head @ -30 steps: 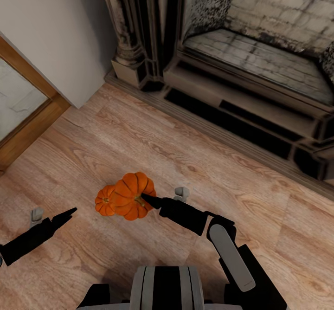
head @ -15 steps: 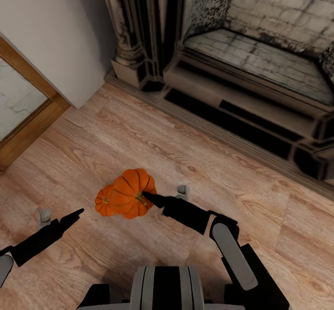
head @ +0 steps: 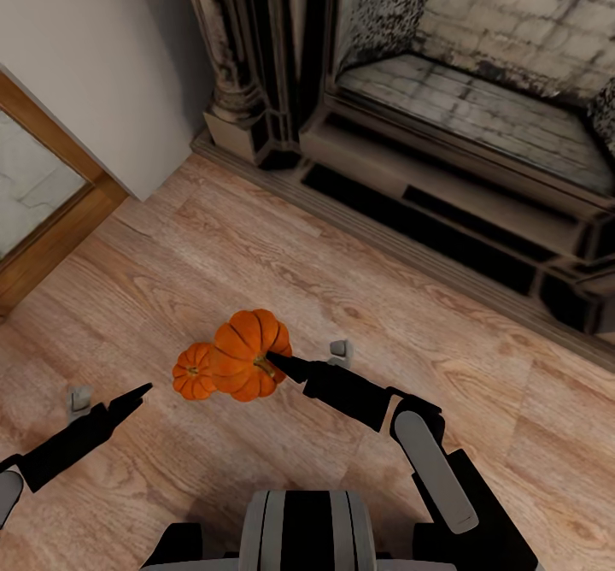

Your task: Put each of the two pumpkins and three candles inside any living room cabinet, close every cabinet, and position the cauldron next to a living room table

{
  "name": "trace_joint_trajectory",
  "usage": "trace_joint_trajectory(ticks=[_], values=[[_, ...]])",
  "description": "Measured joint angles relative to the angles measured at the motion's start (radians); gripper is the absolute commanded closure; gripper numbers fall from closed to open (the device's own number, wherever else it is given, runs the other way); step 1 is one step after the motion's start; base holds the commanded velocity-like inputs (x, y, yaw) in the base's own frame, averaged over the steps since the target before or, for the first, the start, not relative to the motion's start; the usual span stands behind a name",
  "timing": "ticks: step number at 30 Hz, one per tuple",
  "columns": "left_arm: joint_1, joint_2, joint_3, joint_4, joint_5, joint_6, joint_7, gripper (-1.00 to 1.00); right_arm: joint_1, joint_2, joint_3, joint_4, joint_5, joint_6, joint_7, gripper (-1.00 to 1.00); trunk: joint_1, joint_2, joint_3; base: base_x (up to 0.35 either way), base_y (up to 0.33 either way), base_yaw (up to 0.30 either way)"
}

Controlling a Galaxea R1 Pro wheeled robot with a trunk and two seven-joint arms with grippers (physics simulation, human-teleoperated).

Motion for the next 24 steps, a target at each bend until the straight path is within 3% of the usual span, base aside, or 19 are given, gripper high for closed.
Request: trace_joint_trajectory(ticks=[5,16,24], values=[[0.0,-0.001,0.032,0.0,0.005,0.0,0.043,-1.0,0.0,0.0,0.0,0.0,0.0,-0.001,-0.001,1.0,0.0,0.0,0.0,0.0,0.0,0.0],[0.0,-0.002,0.035,0.005,0.01,0.0,0.113,-1.0,0.0,0.001,0.004,0.0,0.001,-0.002,-0.002,1.0,0.0,0.0,0.0,0.0,-0.047,0.0],[0.0,-0.001,0.037,0.007,0.01,0.0,0.124,-1.0,0.0,0.002,0.007,0.0,0.001,-0.003,-0.004,1.0,0.0,0.0,0.0,0.0,-0.063,0.0]])
